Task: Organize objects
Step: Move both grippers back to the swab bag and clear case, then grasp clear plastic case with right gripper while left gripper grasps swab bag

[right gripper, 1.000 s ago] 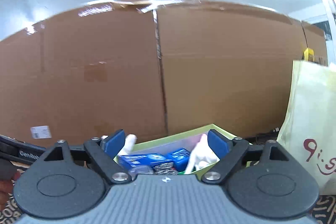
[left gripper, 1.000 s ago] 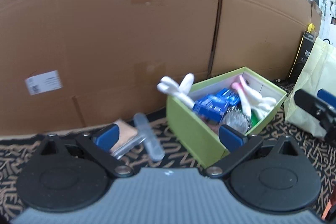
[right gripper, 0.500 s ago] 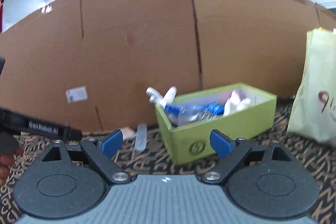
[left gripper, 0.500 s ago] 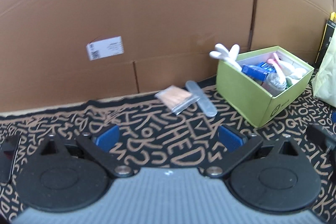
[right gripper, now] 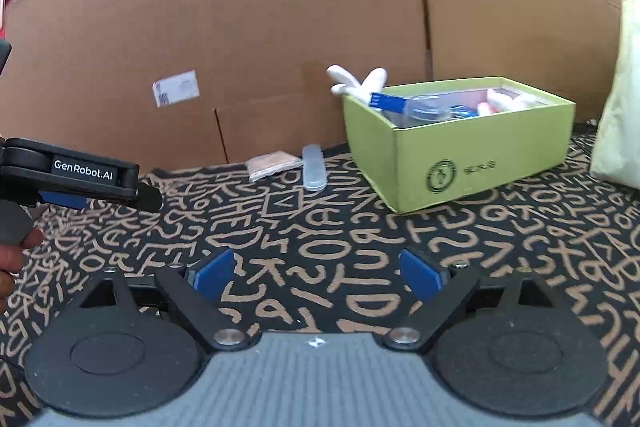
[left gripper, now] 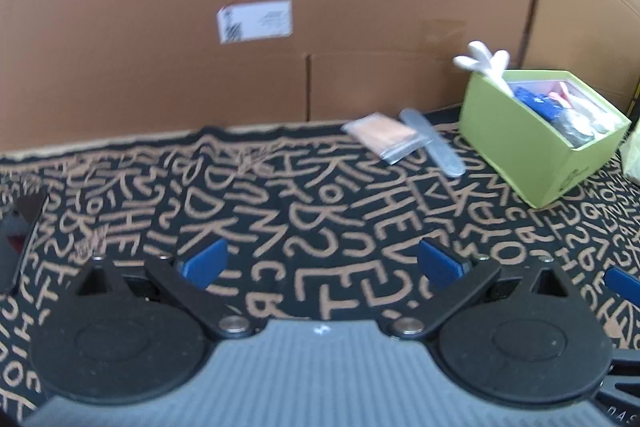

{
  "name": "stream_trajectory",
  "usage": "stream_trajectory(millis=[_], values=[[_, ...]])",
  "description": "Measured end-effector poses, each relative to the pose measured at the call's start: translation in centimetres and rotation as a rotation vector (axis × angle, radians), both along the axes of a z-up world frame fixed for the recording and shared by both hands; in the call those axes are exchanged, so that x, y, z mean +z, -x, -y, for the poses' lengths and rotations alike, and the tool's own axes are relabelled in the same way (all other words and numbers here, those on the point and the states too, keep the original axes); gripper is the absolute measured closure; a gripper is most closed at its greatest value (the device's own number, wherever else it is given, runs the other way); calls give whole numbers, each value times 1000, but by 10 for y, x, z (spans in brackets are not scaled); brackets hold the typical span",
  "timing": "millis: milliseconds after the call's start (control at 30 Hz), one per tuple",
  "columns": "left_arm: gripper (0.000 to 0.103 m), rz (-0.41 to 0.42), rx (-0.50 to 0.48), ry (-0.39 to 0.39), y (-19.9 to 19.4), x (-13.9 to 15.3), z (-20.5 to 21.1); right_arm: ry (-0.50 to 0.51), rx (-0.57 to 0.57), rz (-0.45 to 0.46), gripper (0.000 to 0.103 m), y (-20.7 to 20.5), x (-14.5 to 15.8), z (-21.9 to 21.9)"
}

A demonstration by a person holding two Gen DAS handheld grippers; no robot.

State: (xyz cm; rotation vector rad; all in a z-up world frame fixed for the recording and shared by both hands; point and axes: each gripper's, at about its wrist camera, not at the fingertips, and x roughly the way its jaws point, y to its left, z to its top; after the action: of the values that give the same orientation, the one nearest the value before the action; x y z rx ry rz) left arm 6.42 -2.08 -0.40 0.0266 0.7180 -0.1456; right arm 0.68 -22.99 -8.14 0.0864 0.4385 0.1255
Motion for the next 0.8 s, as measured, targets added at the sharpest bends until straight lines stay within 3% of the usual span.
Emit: stream_trajectory(millis=[167,300,600,667,800], values=[[0,-46,40,57,-21,-13,-16,68,14,-3,14,-40,2,-17],[0,-52,35,84,-37,-16,-20,138,46,-27,27,-90,2,-31],[0,-77,-17,168,-99,-18,3,241,31,-110,40,-191,-12,-48],[0,-79,-31,164,-116,-21,17,246,20,-136,69,-198,-17,-46],[0,-90,-39,140,-150,-31,43,192,16,-112,73,-168,-20,-31]])
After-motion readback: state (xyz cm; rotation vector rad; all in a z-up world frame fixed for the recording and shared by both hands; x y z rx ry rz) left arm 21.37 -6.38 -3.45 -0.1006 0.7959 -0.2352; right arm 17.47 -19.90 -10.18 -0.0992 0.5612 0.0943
